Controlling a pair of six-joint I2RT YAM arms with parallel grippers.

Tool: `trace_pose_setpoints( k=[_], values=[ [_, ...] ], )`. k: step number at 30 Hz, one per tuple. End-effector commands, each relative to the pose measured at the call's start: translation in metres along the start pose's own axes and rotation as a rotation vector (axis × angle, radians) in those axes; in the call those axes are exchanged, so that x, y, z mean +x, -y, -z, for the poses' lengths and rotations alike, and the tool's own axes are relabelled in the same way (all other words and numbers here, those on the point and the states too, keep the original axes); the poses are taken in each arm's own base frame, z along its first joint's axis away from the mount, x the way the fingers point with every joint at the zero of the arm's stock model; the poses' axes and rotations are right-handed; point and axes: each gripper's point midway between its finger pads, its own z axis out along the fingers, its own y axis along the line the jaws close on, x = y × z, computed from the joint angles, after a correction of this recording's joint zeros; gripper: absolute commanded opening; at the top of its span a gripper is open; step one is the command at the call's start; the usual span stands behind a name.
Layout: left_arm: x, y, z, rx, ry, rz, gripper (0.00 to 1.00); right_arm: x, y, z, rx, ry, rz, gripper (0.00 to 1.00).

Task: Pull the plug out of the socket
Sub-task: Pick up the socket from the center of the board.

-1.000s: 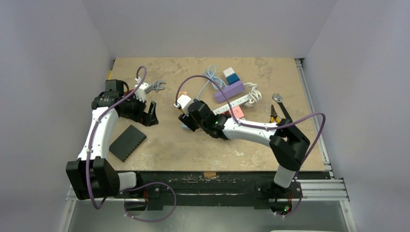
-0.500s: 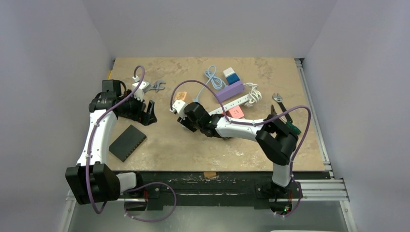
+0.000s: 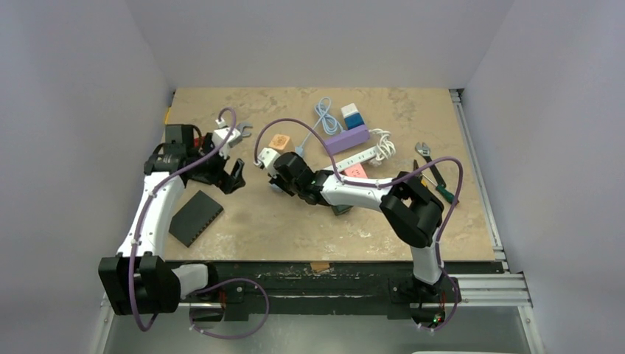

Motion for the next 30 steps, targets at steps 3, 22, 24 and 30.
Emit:
trace_pose_setpoints(
  k=[3,22,24,30],
  values=[
    [0.021,0.002,-0.030,-0.027,0.022,-0.453,1.00,-0.050,-0.014,0.021,-0.093,0.151,-0.153,0.00],
    [0.019,0.047,-0.062,-0.018,0.456,-1.010,1.00,-0.100,0.009,0.045,-0.219,0.311,-0.449,0.00],
    [0.024,0.059,-0.069,-0.027,0.502,-1.103,1.00,-0.107,0.011,0.049,-0.238,0.332,-0.483,0.00],
    [0.017,0.065,-0.083,-0.104,0.573,-1.244,0.93,-0.124,0.018,0.063,-0.301,0.397,-0.571,0.00]
  ],
)
